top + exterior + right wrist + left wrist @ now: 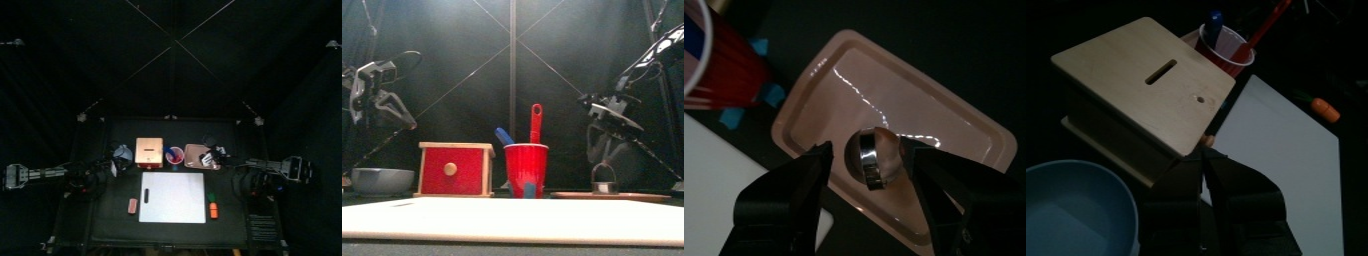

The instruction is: Pick up and place cookie cutter on plate

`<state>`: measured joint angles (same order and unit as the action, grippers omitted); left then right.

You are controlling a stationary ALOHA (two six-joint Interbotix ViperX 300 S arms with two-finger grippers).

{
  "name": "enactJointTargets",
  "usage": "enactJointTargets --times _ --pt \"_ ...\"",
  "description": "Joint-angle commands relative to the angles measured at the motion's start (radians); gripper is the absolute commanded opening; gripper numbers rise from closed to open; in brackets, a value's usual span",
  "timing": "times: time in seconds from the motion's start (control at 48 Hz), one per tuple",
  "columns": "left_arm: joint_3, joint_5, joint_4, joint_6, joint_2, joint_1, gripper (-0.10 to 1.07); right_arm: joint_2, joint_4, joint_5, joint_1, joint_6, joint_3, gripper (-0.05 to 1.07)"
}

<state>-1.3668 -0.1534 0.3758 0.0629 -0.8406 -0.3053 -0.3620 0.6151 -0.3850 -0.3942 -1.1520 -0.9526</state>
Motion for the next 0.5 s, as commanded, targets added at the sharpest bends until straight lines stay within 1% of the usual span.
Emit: enactJointTargets --times 0.0,0.083,0.188,0.292,0.479 --pt "0.014 -0.005 0.000 0.000 0.002 -0.002 0.43 -0.078 -0.005 -0.006 0.009 -0.002 0.015 0.90" --pt "0.014 -0.003 0.000 0.000 0.002 0.000 0.43 -0.133 -0.011 -0.015 0.035 -0.002 0.011 0.90" --pt "0.014 -0.003 0.002 0.000 0.002 -0.002 0.43 -0.196 -0.018 -0.025 0.098 -0.003 -0.002 0.90" --pt "0.015 -0.005 0.000 -0.002 0.000 -0.002 0.43 -0.212 -0.026 -0.040 0.143 -0.003 -0.008 0.90" --pt "0.011 -0.003 0.000 0.000 0.002 -0.002 0.43 -0.202 -0.026 -0.049 0.166 -0.003 -0.018 0.90"
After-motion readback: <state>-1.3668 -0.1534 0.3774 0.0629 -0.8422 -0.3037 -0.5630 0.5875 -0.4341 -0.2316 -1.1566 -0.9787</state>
